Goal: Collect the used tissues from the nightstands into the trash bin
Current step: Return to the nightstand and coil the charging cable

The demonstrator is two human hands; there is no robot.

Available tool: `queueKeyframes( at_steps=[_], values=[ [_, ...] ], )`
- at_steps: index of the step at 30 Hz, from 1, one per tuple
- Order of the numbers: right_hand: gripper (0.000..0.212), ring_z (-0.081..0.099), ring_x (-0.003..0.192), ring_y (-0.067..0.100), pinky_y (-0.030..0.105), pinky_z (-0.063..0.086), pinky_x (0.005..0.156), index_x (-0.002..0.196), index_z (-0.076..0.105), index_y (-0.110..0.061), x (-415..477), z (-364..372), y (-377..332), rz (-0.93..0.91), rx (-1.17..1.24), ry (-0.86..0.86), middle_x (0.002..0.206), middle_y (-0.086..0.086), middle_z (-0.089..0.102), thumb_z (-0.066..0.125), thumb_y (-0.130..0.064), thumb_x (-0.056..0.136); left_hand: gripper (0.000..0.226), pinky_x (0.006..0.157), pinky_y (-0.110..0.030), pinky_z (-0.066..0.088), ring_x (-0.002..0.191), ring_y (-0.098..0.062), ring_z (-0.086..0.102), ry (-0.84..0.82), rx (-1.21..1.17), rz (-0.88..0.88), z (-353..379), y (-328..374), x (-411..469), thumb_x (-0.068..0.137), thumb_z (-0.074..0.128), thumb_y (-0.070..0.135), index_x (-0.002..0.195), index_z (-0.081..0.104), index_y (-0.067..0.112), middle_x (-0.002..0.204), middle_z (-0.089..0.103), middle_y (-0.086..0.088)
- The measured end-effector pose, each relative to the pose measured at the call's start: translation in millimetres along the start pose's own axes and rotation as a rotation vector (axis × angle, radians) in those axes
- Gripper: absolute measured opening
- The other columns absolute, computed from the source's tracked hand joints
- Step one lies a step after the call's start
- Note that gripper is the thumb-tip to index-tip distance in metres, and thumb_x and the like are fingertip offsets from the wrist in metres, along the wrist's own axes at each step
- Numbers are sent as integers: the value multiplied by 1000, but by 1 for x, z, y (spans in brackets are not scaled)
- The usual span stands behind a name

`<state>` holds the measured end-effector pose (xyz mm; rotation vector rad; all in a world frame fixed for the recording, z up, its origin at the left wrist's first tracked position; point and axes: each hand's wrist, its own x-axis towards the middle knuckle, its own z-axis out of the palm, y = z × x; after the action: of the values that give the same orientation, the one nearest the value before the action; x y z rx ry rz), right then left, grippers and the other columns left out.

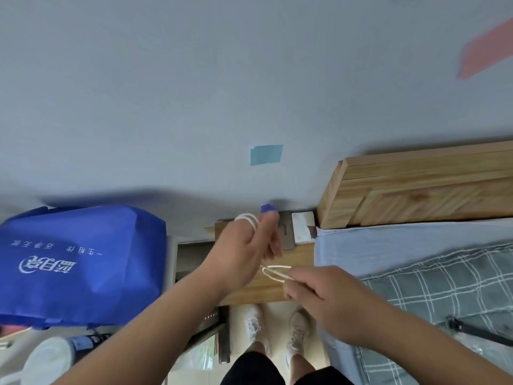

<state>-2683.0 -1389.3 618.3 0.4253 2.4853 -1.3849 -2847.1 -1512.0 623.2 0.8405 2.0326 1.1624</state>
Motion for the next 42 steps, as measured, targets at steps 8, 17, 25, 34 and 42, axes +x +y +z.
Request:
queueKeyframes(
  at_steps=[8, 17, 25, 34, 42],
  values=[
    [17, 58, 67, 3, 23, 46, 68, 76, 77, -28, 15, -34, -10, -83, 410, 118, 70, 0, 71, 79, -40, 87, 78, 39, -17, 22, 39, -10, 24, -679, -1080, -466, 34, 19, -46, 93, 38, 83, 60, 58, 16, 45, 31, 7],
    [41, 44, 49, 2, 21, 39, 55, 75, 64, -37, -12, 8, -15, 70, 329, 0, 52, -13, 51, 44, -56, 105, 45, 61, -26, 55, 65, -14, 63, 134, -616, 45, 31, 45, -24, 107, 38, 51, 109, 74, 24, 75, 64, 2],
    [21, 60, 79, -6, 14, 37, 63, 109, 64, -45, -16, -46, -23, -151, -309, -86, 95, -30, 67, 58, -53, 92, 98, 59, -19, 40, 52, -8, 47, -418, -58, -89, 33, 14, -41, 76, 19, 103, 63, 64, 17, 54, 51, 6],
    [43, 41, 59, 19, 29, 33, 55, 59, 63, -17, 4, 0, -5, -7, 758, 69, 59, 11, 47, 69, -54, 81, 52, 38, -19, 28, 41, -13, 26, -573, -1383, -217, 27, 61, -33, 105, 58, 48, 65, 66, 16, 49, 27, 5],
    [14, 52, 57, 1, 21, 43, 60, 99, 62, -39, -20, -3, -15, 78, 343, -202, 63, -12, 62, 49, -45, 99, 54, 63, -21, 56, 66, -13, 68, 15, -470, -9, 34, 43, -30, 109, 40, 51, 79, 76, 23, 69, 72, -1]
  ],
)
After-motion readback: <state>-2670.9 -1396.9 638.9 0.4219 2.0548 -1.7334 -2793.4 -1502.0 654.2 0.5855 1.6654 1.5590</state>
